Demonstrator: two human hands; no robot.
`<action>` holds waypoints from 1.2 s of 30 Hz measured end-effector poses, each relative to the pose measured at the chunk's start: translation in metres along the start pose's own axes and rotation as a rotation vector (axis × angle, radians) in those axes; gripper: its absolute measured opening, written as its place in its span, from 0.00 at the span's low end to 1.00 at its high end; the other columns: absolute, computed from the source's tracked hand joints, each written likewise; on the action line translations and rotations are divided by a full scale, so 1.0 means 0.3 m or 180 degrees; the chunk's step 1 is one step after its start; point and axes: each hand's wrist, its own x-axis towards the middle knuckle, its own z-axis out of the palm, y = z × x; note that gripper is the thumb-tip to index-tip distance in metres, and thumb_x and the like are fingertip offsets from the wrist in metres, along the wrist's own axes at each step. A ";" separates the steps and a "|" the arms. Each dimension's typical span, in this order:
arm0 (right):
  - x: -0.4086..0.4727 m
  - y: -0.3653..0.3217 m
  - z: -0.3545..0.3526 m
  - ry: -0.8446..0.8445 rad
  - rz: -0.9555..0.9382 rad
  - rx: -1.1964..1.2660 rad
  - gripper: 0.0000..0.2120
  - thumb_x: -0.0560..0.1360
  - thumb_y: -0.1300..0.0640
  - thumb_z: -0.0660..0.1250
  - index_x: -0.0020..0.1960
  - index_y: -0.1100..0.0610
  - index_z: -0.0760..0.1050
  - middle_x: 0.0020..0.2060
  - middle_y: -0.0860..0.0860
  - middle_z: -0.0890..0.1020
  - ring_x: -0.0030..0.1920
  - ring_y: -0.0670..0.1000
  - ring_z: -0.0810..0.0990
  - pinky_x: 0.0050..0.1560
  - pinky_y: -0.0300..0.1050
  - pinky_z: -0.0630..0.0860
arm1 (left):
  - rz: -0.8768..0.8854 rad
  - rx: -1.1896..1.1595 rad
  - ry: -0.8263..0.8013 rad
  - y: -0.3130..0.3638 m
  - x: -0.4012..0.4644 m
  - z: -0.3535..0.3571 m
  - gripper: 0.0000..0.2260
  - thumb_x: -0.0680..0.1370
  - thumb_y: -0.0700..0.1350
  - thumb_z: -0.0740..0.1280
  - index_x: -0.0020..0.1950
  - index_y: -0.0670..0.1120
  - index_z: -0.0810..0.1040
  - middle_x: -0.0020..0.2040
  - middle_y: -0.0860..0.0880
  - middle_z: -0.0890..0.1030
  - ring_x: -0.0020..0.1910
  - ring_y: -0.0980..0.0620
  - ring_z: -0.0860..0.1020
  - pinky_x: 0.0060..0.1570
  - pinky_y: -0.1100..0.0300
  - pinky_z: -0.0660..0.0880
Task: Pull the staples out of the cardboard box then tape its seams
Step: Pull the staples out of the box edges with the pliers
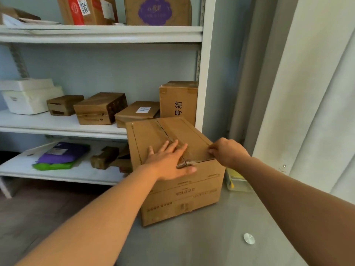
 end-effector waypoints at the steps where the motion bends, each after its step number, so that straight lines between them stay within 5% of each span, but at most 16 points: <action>1: -0.026 0.024 0.003 0.0136 -0.0081 0.0167 0.17 0.81 0.47 0.57 0.59 0.55 0.78 0.47 0.49 0.82 0.45 0.50 0.80 0.49 0.46 0.79 | 0.0068 0.0004 0.0058 -0.008 0.002 0.001 0.40 0.70 0.74 0.49 0.76 0.61 0.38 0.77 0.54 0.37 0.77 0.48 0.38 0.70 0.33 0.40; 5: -0.144 0.079 0.041 0.0872 -0.0603 0.0642 0.19 0.77 0.42 0.60 0.60 0.52 0.80 0.53 0.48 0.83 0.49 0.50 0.81 0.50 0.47 0.79 | 0.0269 -0.0037 -0.0125 -0.035 -0.016 -0.027 0.35 0.72 0.72 0.51 0.74 0.66 0.38 0.77 0.55 0.37 0.76 0.50 0.37 0.69 0.32 0.39; 9: -0.157 0.097 0.075 0.0970 -0.0635 0.0862 0.30 0.70 0.31 0.56 0.62 0.50 0.76 0.50 0.45 0.83 0.49 0.48 0.81 0.50 0.48 0.80 | 0.0155 -0.0007 -0.0449 -0.012 -0.004 -0.079 0.39 0.72 0.72 0.53 0.76 0.62 0.39 0.78 0.54 0.39 0.77 0.46 0.41 0.71 0.34 0.43; 13: -0.139 0.098 0.042 0.0893 -0.0893 0.0238 0.30 0.70 0.31 0.51 0.56 0.49 0.79 0.47 0.44 0.84 0.45 0.48 0.82 0.45 0.45 0.80 | -0.0056 0.0077 -0.0606 0.053 0.017 -0.105 0.42 0.71 0.73 0.53 0.77 0.57 0.39 0.77 0.47 0.41 0.76 0.39 0.44 0.73 0.41 0.51; 17: -0.127 0.085 -0.006 0.0567 -0.1161 -0.0736 0.38 0.66 0.27 0.44 0.57 0.49 0.79 0.46 0.45 0.84 0.44 0.49 0.82 0.43 0.46 0.81 | -0.0072 -0.0115 -0.0456 0.056 0.019 -0.071 0.41 0.73 0.71 0.54 0.77 0.57 0.40 0.78 0.53 0.39 0.76 0.41 0.39 0.69 0.30 0.45; 20: -0.125 0.073 -0.026 0.0469 -0.0797 -0.0072 0.38 0.64 0.26 0.50 0.51 0.52 0.83 0.42 0.48 0.84 0.41 0.49 0.82 0.42 0.47 0.81 | 0.0006 -0.0144 -0.0446 0.051 0.011 -0.077 0.41 0.73 0.70 0.57 0.78 0.55 0.42 0.78 0.55 0.40 0.76 0.42 0.39 0.70 0.31 0.45; 23: -0.127 0.092 -0.049 0.0481 -0.0116 0.1016 0.30 0.71 0.32 0.57 0.47 0.56 0.82 0.43 0.52 0.85 0.41 0.52 0.82 0.42 0.49 0.79 | 0.0204 -0.0094 -0.0678 0.035 -0.005 -0.138 0.42 0.72 0.69 0.59 0.78 0.53 0.46 0.78 0.53 0.47 0.77 0.45 0.50 0.74 0.43 0.53; 28: -0.088 0.212 -0.022 0.0606 0.0460 0.0482 0.18 0.80 0.46 0.59 0.64 0.53 0.75 0.59 0.51 0.80 0.55 0.52 0.78 0.51 0.46 0.76 | 0.0286 -0.0020 -0.0415 0.129 0.039 -0.193 0.37 0.73 0.70 0.50 0.75 0.48 0.61 0.71 0.45 0.65 0.67 0.46 0.67 0.68 0.47 0.65; 33: -0.025 0.256 0.023 0.0248 0.0567 0.0253 0.20 0.80 0.49 0.60 0.70 0.53 0.68 0.65 0.53 0.75 0.63 0.55 0.74 0.58 0.48 0.73 | 0.0419 -0.0374 0.0120 0.299 0.213 -0.130 0.25 0.82 0.55 0.53 0.77 0.46 0.57 0.76 0.44 0.58 0.75 0.44 0.56 0.72 0.46 0.58; 36: 0.026 0.300 0.066 0.0041 0.0687 0.0189 0.22 0.78 0.48 0.62 0.70 0.53 0.67 0.65 0.54 0.74 0.63 0.57 0.74 0.60 0.51 0.74 | 0.0466 -0.0226 0.0183 0.337 0.315 -0.125 0.22 0.83 0.48 0.55 0.76 0.44 0.59 0.75 0.42 0.61 0.74 0.43 0.59 0.71 0.49 0.61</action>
